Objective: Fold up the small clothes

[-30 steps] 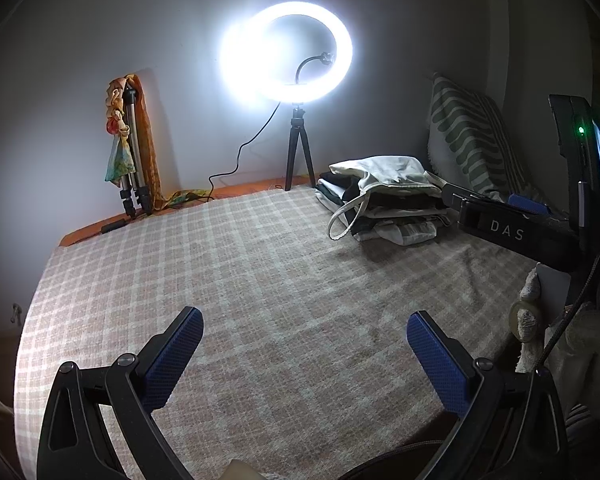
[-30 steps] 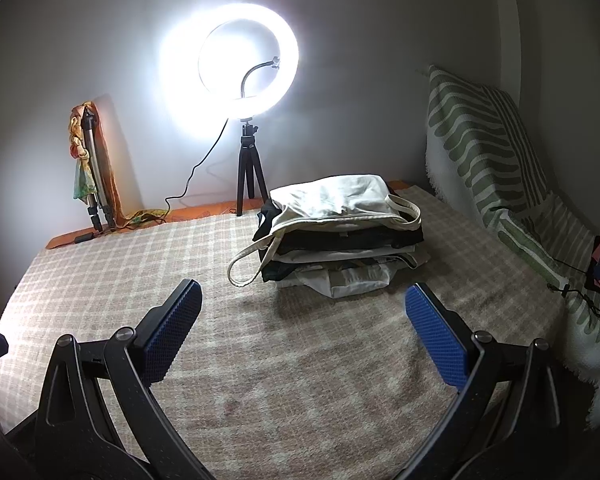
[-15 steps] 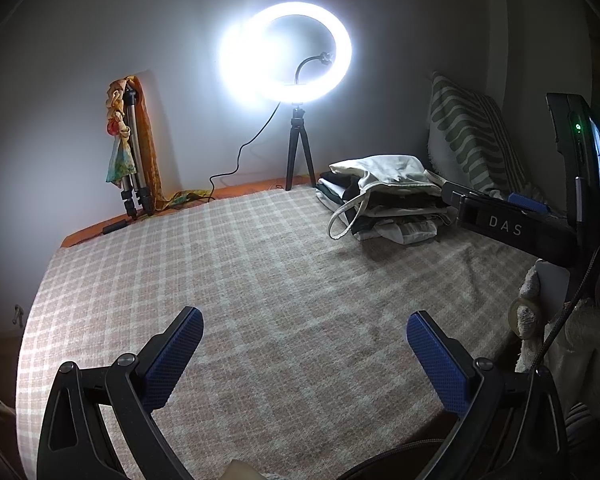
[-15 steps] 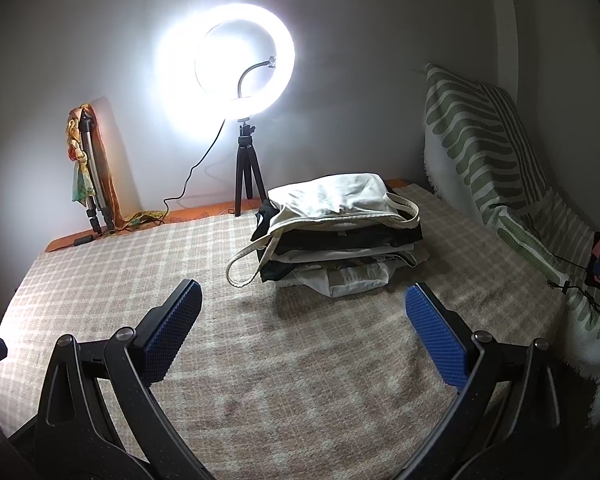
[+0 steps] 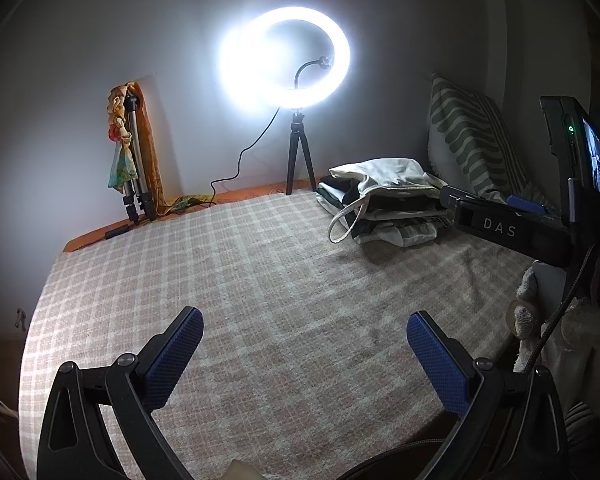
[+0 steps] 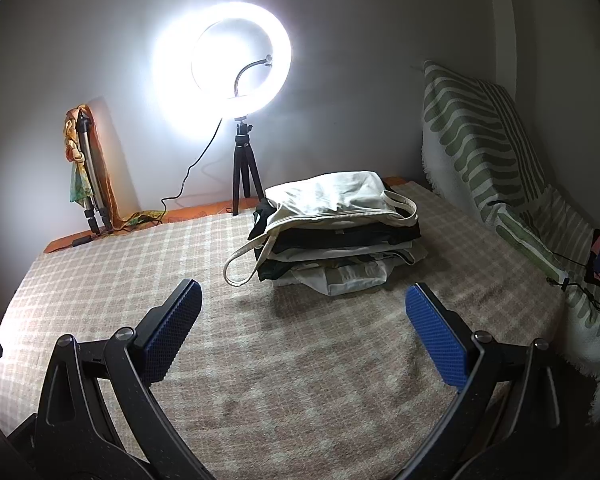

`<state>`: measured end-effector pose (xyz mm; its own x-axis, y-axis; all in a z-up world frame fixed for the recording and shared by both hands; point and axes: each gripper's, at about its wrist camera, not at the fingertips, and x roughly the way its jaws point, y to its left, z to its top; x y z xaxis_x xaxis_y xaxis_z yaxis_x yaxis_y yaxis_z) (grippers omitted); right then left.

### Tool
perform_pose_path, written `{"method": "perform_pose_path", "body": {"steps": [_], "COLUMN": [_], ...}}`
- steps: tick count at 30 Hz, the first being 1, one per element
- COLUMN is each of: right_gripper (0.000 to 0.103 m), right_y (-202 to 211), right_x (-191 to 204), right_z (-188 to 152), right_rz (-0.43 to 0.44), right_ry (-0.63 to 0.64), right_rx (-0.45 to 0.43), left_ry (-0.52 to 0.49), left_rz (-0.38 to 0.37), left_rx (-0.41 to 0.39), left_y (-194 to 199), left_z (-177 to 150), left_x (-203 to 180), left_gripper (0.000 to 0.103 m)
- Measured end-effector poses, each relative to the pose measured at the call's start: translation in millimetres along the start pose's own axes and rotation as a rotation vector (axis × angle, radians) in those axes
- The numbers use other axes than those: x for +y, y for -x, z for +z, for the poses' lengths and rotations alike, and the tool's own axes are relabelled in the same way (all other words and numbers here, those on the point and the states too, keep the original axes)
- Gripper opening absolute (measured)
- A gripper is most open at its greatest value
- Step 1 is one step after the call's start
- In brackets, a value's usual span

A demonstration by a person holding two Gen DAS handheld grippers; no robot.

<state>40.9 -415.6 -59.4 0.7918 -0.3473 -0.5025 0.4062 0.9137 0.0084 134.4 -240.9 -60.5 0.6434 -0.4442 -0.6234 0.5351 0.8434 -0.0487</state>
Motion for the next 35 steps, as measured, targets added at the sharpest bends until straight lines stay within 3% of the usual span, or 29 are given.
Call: {"method": "perform_pose_path", "body": {"steps": [35], "right_gripper": [0.103], "right_y": [-2.7], "right_x": [-2.3], "right_z": [-9.3], "right_rz": [-0.002], "right_ry": [-0.010], "right_rx": [0.013], "left_ry": [-0.018], "left_rz": [0.028], "left_rx": [-0.017], "left_y": [-3.2], "left_z": [-1.5], "left_x": [-7.7], "left_gripper": [0.102]}}
